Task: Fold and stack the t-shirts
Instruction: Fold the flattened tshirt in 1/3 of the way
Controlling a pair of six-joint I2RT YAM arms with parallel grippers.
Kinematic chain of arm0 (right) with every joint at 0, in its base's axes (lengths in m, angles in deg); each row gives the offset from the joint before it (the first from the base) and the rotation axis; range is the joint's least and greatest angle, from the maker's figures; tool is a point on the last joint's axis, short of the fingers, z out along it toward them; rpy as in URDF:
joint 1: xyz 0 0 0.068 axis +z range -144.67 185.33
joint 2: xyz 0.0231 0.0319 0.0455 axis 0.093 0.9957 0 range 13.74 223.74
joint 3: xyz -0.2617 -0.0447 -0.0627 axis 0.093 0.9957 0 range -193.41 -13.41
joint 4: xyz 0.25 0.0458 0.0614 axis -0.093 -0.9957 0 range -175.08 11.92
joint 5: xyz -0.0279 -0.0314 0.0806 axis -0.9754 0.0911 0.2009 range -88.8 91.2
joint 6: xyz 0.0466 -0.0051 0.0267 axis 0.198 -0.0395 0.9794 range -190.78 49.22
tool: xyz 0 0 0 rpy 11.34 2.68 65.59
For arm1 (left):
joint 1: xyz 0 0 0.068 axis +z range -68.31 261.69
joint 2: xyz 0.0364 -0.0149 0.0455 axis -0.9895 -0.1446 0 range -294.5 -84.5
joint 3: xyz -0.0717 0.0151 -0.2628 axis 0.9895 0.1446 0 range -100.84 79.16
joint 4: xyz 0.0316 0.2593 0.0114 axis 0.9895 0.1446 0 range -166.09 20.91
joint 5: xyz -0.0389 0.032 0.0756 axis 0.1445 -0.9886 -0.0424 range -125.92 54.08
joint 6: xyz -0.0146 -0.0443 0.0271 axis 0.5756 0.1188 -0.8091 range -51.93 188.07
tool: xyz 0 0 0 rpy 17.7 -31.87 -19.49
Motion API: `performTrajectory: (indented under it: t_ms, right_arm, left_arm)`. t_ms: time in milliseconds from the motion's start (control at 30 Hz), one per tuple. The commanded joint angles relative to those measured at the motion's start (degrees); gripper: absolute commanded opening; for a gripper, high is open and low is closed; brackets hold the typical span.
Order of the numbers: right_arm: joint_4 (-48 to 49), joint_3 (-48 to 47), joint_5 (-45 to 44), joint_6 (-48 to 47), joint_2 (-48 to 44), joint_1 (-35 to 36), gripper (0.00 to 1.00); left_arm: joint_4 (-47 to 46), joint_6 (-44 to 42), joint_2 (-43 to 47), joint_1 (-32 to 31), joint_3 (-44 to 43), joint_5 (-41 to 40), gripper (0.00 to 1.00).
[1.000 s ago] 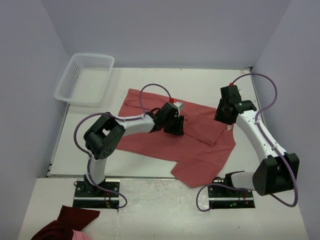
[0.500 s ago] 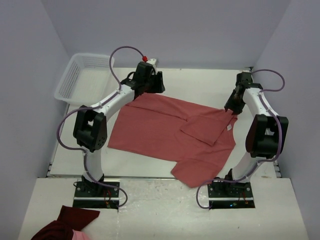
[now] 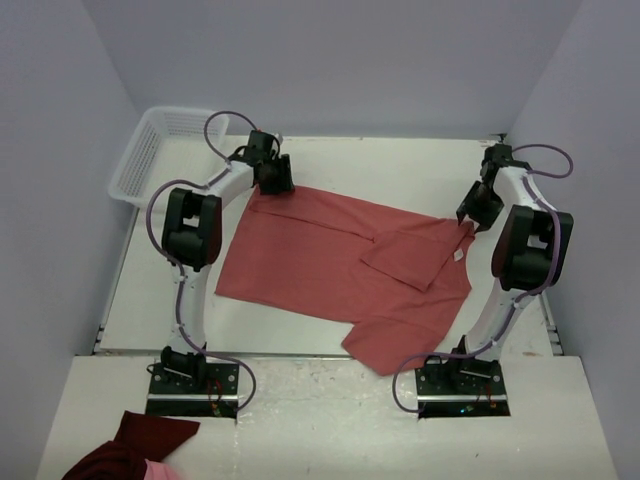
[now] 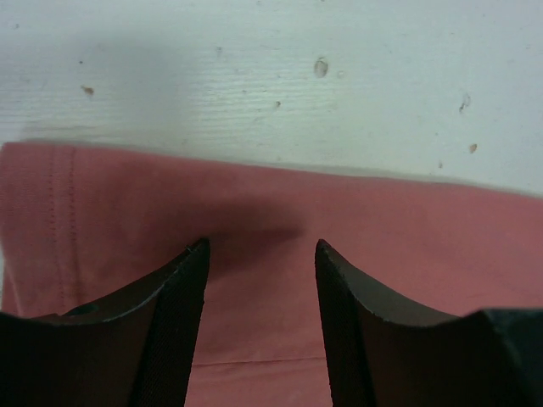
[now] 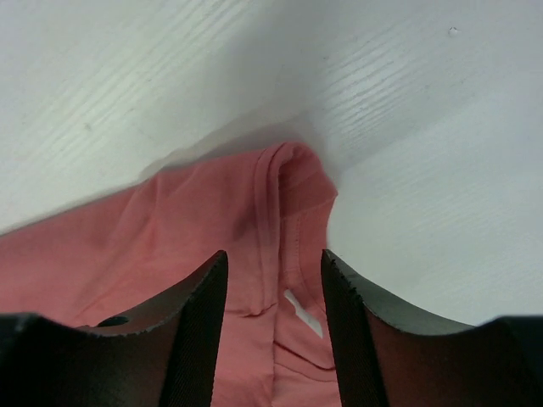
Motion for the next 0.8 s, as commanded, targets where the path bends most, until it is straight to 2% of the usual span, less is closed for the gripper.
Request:
performTrajectory:
  t_ms: [0, 133, 300, 433, 533, 633, 767]
  right_arm:
    - [-2.1, -3.2, 0.0, -2.2, 2.0, -1.2, 0.5]
    - [-2.1, -4.9, 1.5, -2.8, 4.3, -2.0, 0.51]
    - [-2.9, -8.4, 2.2, -3.0, 7.4, -2.2, 0.48]
    - [-3.3, -10.3, 2.6, -3.0, 8.7, -2.2, 0.37]
    - [-3.3, -11.1, 3.1, -3.0, 9.3, -2.2, 0.23]
    - [-3.5, -11.8, 3.0, -3.0, 9.5, -2.1, 0.03]
    - [-2.9, -11.8, 2.5, -3.0, 8.7, -2.1, 0.0]
  left_arm:
    - [-0.3, -1.6, 0.4, 0.7, -4.6, 2.6, 0.54]
    - [-0.8, -1.2, -0.5, 0.7, -5.7, 3.4, 0.54]
    - [0.1, -1.4, -2.3, 1.0, -8.1, 2.7, 0.54]
    - [0.2, -1.4, -3.3, 1.9, -8.5, 2.5, 0.55]
    - [0.4, -1.6, -4.1, 3.1, -8.8, 2.7, 0.55]
    - [0.3, -2.0, -4.5, 3.9, -8.7, 2.6, 0.55]
    - [0.4, -2.4, -4.4, 4.7, -8.3, 2.4, 0.55]
